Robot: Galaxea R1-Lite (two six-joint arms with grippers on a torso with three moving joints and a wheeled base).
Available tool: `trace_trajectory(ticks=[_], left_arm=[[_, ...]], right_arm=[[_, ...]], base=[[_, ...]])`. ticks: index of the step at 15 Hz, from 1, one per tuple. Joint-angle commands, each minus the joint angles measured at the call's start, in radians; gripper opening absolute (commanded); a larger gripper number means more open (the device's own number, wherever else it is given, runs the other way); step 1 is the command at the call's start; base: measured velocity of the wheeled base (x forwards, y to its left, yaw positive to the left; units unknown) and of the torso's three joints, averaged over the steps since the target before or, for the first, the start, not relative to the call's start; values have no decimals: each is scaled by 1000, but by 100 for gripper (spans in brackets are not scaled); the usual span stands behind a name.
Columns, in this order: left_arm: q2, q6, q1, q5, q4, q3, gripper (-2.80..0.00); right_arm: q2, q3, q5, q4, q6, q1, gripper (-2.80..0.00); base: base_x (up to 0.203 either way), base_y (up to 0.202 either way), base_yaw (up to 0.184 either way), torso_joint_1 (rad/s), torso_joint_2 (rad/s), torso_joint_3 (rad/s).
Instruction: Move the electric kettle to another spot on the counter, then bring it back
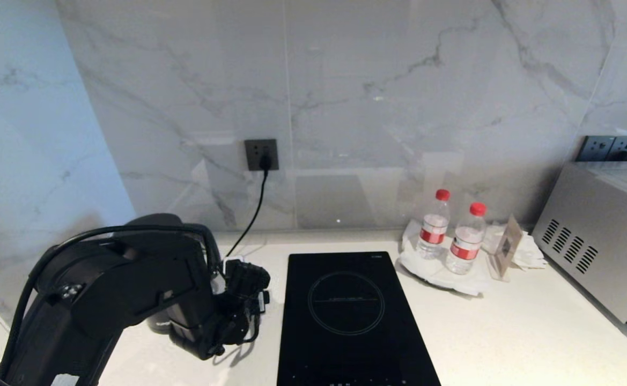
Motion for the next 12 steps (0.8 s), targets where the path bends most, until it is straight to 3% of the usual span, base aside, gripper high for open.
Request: trace_trajectory(ticks=[1,3,6,8,12], left_arm=[[-39,-10,-26,-11,-140,99,0],[-67,9,-54,-54,-314,231,0],[-91,89,-94,-84,-494,374,0],[-66,146,-117,-81,-565,395,0],[-70,164,-165,-75,-632,431,0]], right_arm=[[2,0,0,1,0,0,-280],[2,0,0,1,0,0,-280],[2,0,0,0,0,0,-280],[2,0,0,0,0,0,-280],[2,0,0,0,0,0,-280]], base=[[0,0,0,0,0,0],[0,0,0,0,0,0],[0,0,0,0,0,0],[0,0,0,0,0,0],[0,0,0,0,0,0]])
